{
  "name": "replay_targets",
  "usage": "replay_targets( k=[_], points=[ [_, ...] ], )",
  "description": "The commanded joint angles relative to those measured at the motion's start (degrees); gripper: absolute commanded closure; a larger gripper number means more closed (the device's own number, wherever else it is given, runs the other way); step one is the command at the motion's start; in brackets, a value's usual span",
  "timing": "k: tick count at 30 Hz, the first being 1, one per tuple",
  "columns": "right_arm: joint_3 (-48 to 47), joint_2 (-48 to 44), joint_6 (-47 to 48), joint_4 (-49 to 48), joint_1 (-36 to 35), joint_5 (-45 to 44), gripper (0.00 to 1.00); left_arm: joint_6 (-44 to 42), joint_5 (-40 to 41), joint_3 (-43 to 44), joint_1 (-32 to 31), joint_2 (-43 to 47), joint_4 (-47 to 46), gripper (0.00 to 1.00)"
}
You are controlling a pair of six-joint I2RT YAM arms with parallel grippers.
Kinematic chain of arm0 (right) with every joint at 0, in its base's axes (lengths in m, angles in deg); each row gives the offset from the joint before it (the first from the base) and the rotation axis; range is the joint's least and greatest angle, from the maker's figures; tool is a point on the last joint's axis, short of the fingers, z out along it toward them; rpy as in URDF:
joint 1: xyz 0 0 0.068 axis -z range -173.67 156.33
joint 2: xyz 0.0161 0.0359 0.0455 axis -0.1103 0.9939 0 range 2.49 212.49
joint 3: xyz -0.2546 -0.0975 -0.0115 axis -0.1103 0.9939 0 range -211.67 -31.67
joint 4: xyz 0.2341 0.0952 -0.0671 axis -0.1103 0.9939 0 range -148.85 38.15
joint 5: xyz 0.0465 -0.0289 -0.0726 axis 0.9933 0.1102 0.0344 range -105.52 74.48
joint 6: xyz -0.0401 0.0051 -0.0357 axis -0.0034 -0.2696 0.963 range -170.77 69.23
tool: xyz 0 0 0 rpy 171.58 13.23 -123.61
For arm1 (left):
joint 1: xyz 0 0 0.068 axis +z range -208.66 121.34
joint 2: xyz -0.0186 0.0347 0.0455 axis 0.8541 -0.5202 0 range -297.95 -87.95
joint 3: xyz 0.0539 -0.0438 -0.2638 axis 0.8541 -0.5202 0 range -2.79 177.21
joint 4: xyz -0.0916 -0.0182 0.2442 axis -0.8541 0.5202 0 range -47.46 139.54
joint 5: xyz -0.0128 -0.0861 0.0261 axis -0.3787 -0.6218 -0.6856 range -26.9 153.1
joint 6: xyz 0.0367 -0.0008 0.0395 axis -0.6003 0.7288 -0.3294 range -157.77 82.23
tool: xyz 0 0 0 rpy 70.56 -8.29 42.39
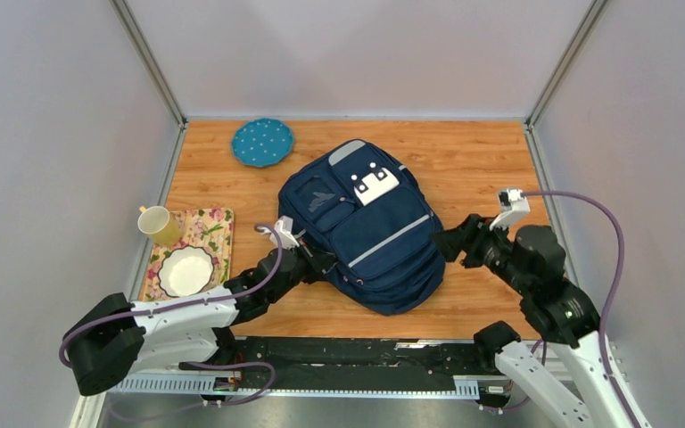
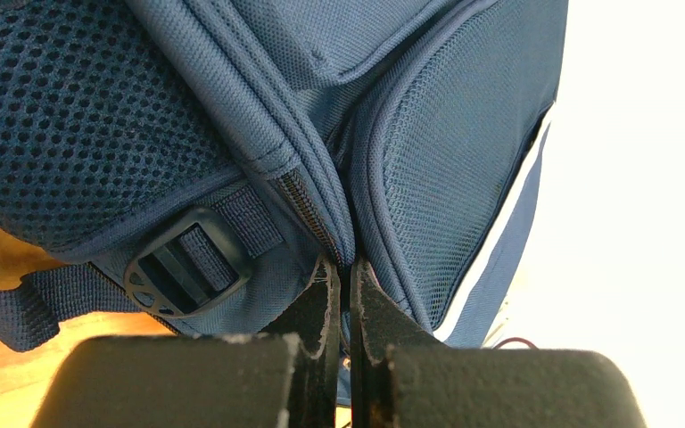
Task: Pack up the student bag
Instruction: Zip the student bag at the center of the board.
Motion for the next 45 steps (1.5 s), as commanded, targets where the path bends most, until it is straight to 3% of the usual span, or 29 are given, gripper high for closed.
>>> replay_targets(
  k=[1,6,11,14,17,26,32,45],
  points=[
    [7.2,-7.2,-4.9,1.0,-6.5,5.8,0.42,2.9,-0.2,6.0,-2.6,-1.9,-1.4,1.00],
    [14.5,-10.6,-13.3,-5.9,-24.8,-4.4,0.48,4.0,-2.0,9.7,-3.6,-5.5,-1.2,1.00],
    [13.3,-1.5,-13.9,-9.2,-46.1,-25.4,0.48,5.6,-2.5,9.4,-3.9,-6.5,-3.0,1.00],
    [13.1,6.2,-18.1,-11.5,-54.8,-38.4,0.48,6.2,-2.9,9.7,-3.9,-6.4,-3.1,1.00],
    [14.0,12.1,-22.5,-16.6,-57.6,-42.5,0.53,6.7,-3.9,10.2,-3.9,-6.4,-2.6,1.00],
    [13.1,25.3,-25.6,-27.7,-59.7,-50.8,0.55,9.3,-5.7,9.5,-3.9,-4.6,-3.3,1.00],
    [10.9,33.1,-33.2,-22.8,-60.2,-55.2,0.56,9.8,-4.6,9.0,-3.9,-2.7,-2.8,1.00],
    [9.8,41.5,-25.9,-33.6,-56.2,-66.0,0.56,10.7,-7.1,8.2,-3.9,-3.0,-3.4,1.00]
  ],
)
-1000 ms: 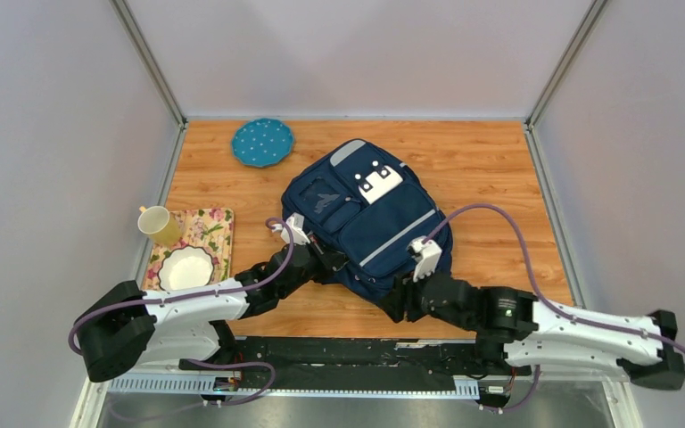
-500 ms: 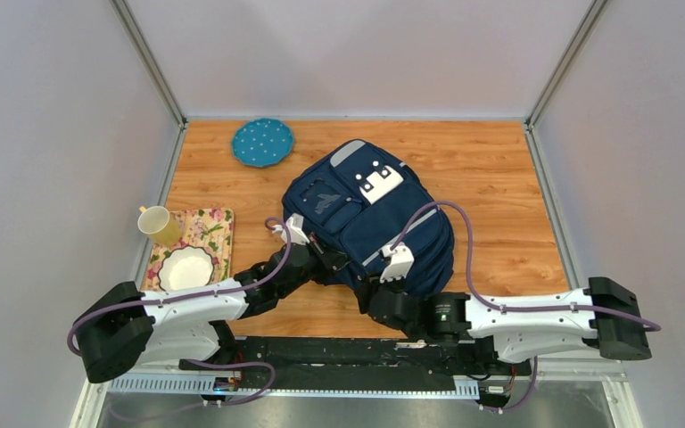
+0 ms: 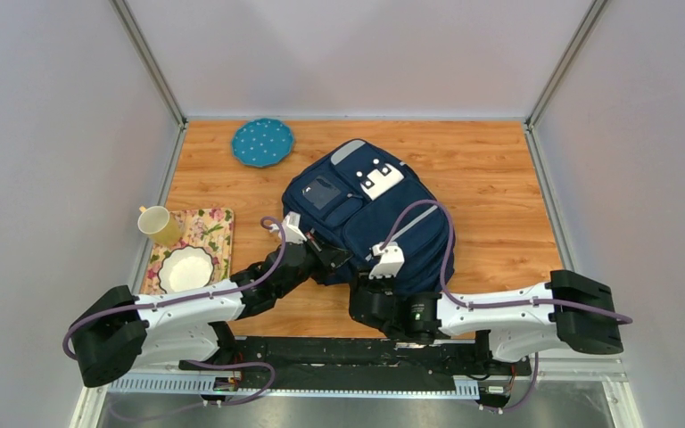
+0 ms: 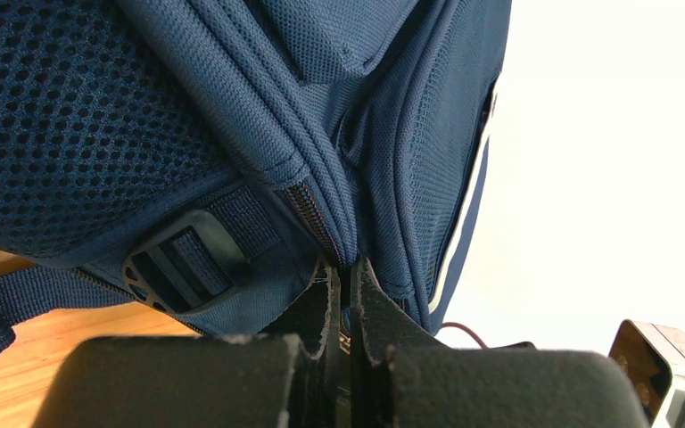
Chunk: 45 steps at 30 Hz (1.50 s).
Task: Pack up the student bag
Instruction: Zip the student bag at the center of the board.
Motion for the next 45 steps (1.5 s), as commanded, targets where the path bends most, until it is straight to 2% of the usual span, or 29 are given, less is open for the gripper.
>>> replay_targets(
  k=[1,8,16,20,25,31,38,42,44,45],
  points=[
    [-2.1,2.2,3.1,-7.3,2.9,-10.2,0.56,2.2,-7.0,1.5,-1.0,0.6,-6.6,1.00],
    [-2.6,0.7,3.9,-5.5,6.6,-14.1,0.54,2.6,-8.2,0.3,-1.3,0.4,-8.0,1.00],
    [-1.8,-2.8,7.6,-3.1,9.5,-7.6,0.53,1.9,-7.7,0.0,-1.3,0.8,-7.9,1.00],
    [-2.7,-6.3,6.0,3.7,9.6,-4.8,0.53,0.9,-7.3,0.4,-1.3,0.8,-7.7,1.00],
    [-0.8,-10.7,5.0,4.7,11.3,-2.0,0.52,0.8,-7.1,0.3,-1.3,0.6,-8.0,1.00],
    [-2.6,-6.8,4.4,4.2,12.8,0.5,0.54,1.3,-8.7,0.4,-1.3,-0.6,-9.7,1.00],
    [-3.1,-1.1,-7.4,4.8,12.9,-4.0,0.57,1.3,-10.3,1.0,-1.3,-1.3,-10.8,1.00],
    [-4.5,1.6,-21.8,6.7,12.8,-8.1,0.59,1.5,-10.1,0.3,-1.3,-0.9,-11.1,1.00],
    [-6.1,4.5,-25.1,10.0,12.8,-9.0,0.58,1.5,-10.2,0.3,-1.3,-0.9,-11.2,1.00],
    [-8.1,5.5,-31.1,12.5,12.8,-9.7,0.57,1.5,-10.2,0.4,-1.3,-0.9,-11.2,1.00]
  ],
)
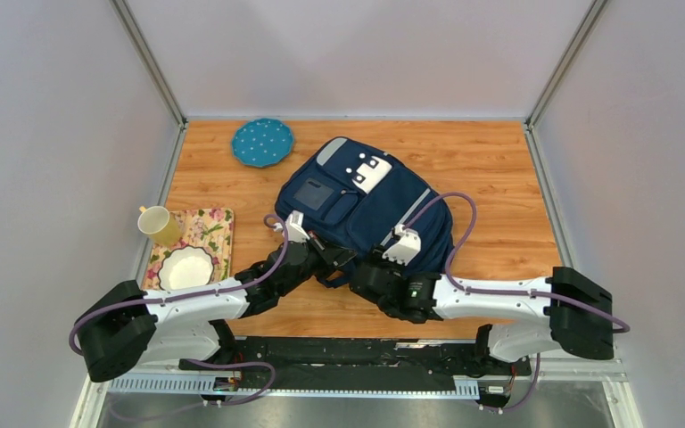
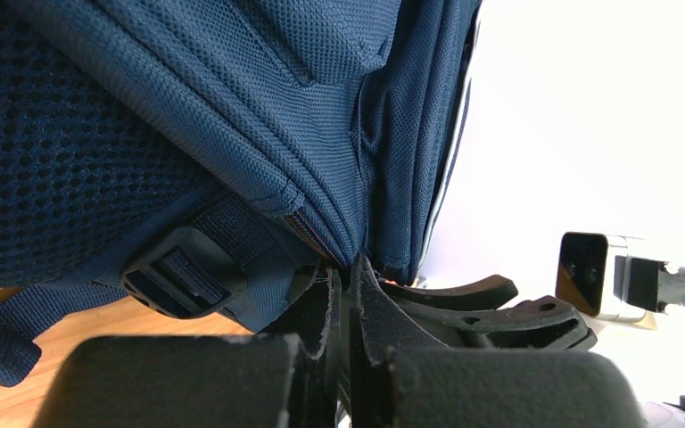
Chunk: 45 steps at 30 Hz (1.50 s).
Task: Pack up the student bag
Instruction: Zip the student bag at the center of the board.
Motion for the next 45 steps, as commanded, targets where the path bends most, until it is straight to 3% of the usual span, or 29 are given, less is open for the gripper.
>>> replay_targets(
  k=[1,3,4,7,10,19,24,31,36,43,45],
  points=[
    [-5.7,5.1,-18.9,10.2,2.9,-13.3,0.57,0.3,-8.0,0.4,-1.5,1.9,-6.0,1.00],
    [-7.2,6.8,-19.8,12.2,2.9,-13.8,0.59,0.4,-8.0,0.2,-1.5,1.9,-6.2,1.00],
    [-7.4,7.0,-20.5,12.8,2.9,-14.0,0.70,0.6,-8.0,0.1,-1.5,1.9,-6.2,1.00],
    [-5.9,5.4,-20.5,12.9,2.9,-14.4,0.88,0.8,-7.6,-0.5,-1.5,2.0,-6.9,1.00],
    [-3.8,2.0,-19.6,13.0,2.9,-15.2,1.00,0.5,-7.0,-0.8,-1.6,2.2,-7.0,1.00],
    [2.6,-10.9,5.8,4.1,2.9,-10.6,1.00,-3.6,-4.1,-1.0,-1.4,4.5,-3.5,1.00],
    [6.6,-16.3,21.4,-1.4,3.7,-0.1,1.00,-6.7,-1.3,-1.2,-1.2,7.2,-0.9,1.00],
    [10.1,-21.9,33.2,-0.9,5.2,10.9,1.00,-7.9,-0.9,-2.2,0.0,9.0,1.4,1.00],
    [12.7,-24.8,35.4,-2.2,5.9,12.7,1.00,-7.9,-2.9,-2.6,0.5,8.3,0.2,1.00],
    [14.8,-25.0,31.0,-3.2,7.5,10.9,1.00,-7.6,-5.3,-2.5,0.5,6.9,-2.2,1.00],
    [14.9,-24.8,30.4,-4.0,7.7,10.3,0.95,-7.4,-5.8,-2.6,0.5,6.6,-2.7,1.00]
  ],
)
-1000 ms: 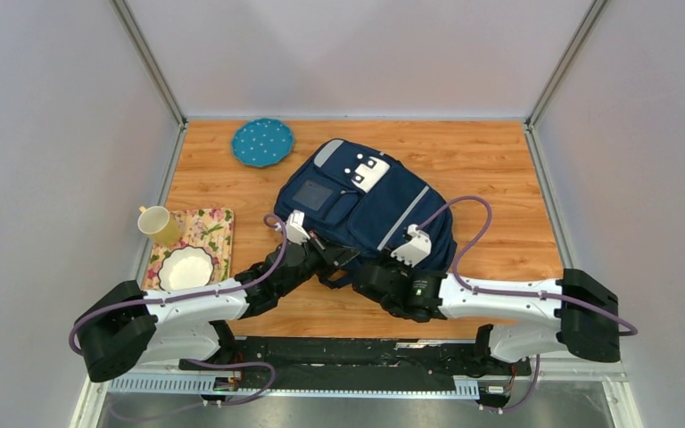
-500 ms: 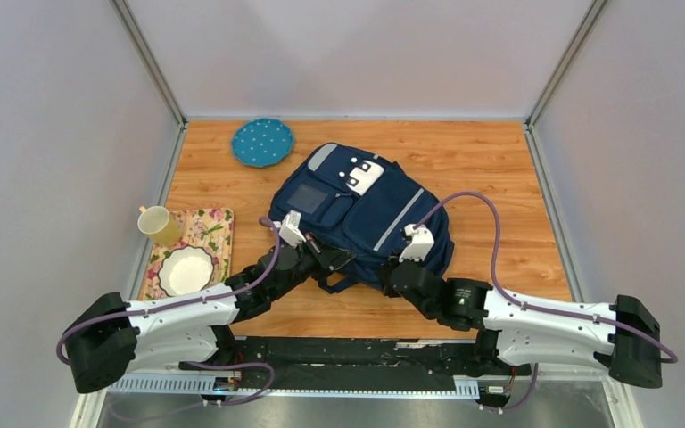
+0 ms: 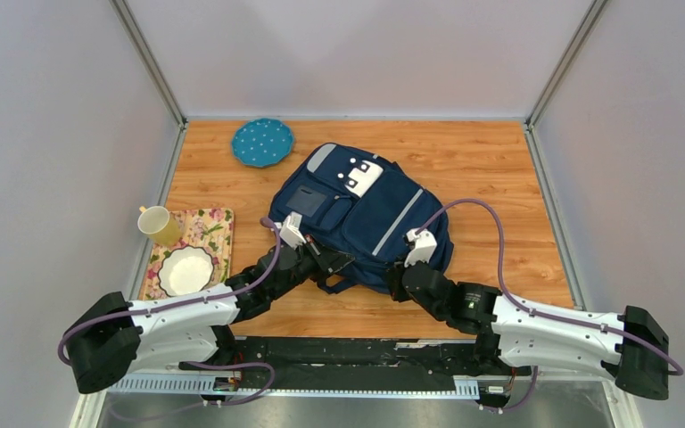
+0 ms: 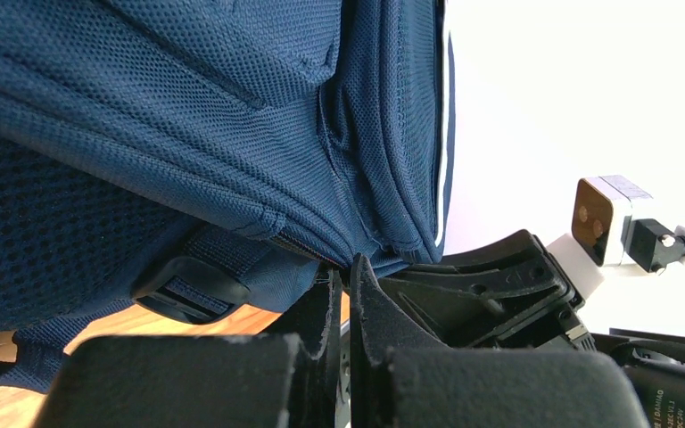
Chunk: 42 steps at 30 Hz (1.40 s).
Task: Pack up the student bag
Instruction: Zip the student bag at the center of the board.
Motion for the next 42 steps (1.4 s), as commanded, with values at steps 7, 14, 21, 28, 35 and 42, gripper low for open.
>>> replay_targets(
  k=[7,14,21,28,35,42],
  points=[
    [1.1,-0.2,-3.4,-0.8,3.2,-10.3,0.66,-1.9,-3.7,0.1,0.1,-0.1,-4.6,1.00],
    [2.1,-1.0,-7.5,-3.1,4.0,-12.1,0.59,-1.1,-4.4,-0.2,0.1,-0.9,-6.0,1.00],
    [4.1,-0.4,-7.2,-10.8,4.0,-13.1,0.59,-0.6,-4.8,-0.2,0.1,-1.1,-6.6,1.00],
    [4.7,2.2,-5.1,-17.7,5.1,-11.6,0.71,-0.8,-5.0,-0.2,0.1,-1.3,-6.8,1.00],
    [2.2,3.1,-2.1,-15.8,5.2,-10.5,1.00,-1.3,-4.6,-0.5,0.1,-0.6,-6.6,1.00],
    [1.1,-8.5,3.9,0.0,5.3,-13.3,1.00,-3.4,-2.9,-1.9,0.0,1.9,-3.8,1.00]
  ],
)
